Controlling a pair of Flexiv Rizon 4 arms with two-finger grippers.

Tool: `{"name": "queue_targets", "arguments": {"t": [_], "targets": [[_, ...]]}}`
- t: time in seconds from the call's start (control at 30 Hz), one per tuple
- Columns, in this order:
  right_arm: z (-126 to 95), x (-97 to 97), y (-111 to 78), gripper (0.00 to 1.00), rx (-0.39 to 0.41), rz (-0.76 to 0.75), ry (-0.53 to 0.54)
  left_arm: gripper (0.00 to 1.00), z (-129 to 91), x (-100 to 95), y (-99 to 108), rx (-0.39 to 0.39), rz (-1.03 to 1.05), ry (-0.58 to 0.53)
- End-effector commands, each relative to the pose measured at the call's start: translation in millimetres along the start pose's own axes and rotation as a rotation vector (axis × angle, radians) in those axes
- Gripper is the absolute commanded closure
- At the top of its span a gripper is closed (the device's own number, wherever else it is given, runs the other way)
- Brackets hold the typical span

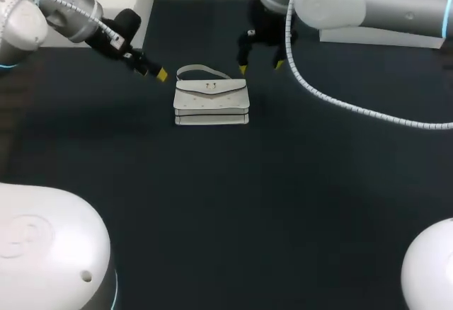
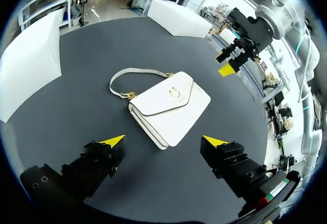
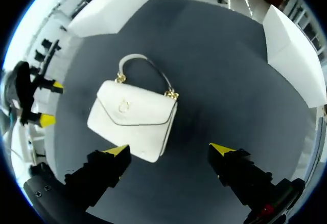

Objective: Pick up the bag, open it, inspect its contents, close it, and place it on the opposite side

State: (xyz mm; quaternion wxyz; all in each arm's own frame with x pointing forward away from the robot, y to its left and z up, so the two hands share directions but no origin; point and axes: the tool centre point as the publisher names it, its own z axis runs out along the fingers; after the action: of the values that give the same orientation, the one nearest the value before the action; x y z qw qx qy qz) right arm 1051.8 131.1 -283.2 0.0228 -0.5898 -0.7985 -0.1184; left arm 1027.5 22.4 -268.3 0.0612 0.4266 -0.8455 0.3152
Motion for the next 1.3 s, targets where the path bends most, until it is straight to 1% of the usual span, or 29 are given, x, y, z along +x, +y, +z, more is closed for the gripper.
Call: {"name": "queue_targets", "arguments": {"t": [0.03,0.6,0.63,0.77,0.83,0.87,0.9,0.93,1.0,1.03,1.1,1.3], "targets": [[5.7,-10.3,-9.0,0.00,-0.080,0.389,0.233,0.00,12.9,-11.5,0.6,0.152,-0.573,0.109],[5.7,-10.3,-9.0,0.00,-0.080,0.389,0.233,0.00,12.9,-11.5,0.6,0.152,-0.573,0.109],[5.7,-10.3,-9.0,0.00,-0.080,0.389,0.233,0.00,16.6,-13.1,0.1,0.155,-0.581,0.116],[15.9,-4.9,-5.6,0.00,-0.069,0.411,0.292,0.00,24.3,-15.0,0.5,0.119,-0.616,0.241],[20.2,-3.5,-3.8,0.00,-0.049,0.427,0.339,0.00,25.4,-17.2,0.0,0.120,-0.653,0.263],[22.7,-2.9,-2.7,0.00,-0.045,0.431,0.344,0.00,26.4,-18.1,0.0,0.113,-0.663,0.303],[25.4,-2.2,-1.7,0.00,-0.034,0.437,0.371,0.00,26.6,-18.6,0.0,0.116,-0.674,0.323],[27.9,-2.1,-0.5,0.00,-0.023,0.444,0.401,0.00,27.8,-19.6,-0.1,0.116,-0.683,0.326],[33.7,-1.5,1.3,0.00,-0.010,0.457,0.421,0.00,32.4,-21.0,0.0,0.105,-0.697,0.363],[35.9,-1.3,2.1,0.00,-0.002,0.462,0.434,0.00,35.7,-21.8,-0.1,0.098,-0.702,0.355],[40.0,-0.1,2.9,0.00,0.012,0.463,0.456,0.00,41.9,-22.0,-1.0,0.081,-0.712,0.378],[48.6,4.0,5.4,0.00,0.045,0.475,0.516,0.00,61.3,-17.3,-7.5,0.043,-0.714,0.408]]}}
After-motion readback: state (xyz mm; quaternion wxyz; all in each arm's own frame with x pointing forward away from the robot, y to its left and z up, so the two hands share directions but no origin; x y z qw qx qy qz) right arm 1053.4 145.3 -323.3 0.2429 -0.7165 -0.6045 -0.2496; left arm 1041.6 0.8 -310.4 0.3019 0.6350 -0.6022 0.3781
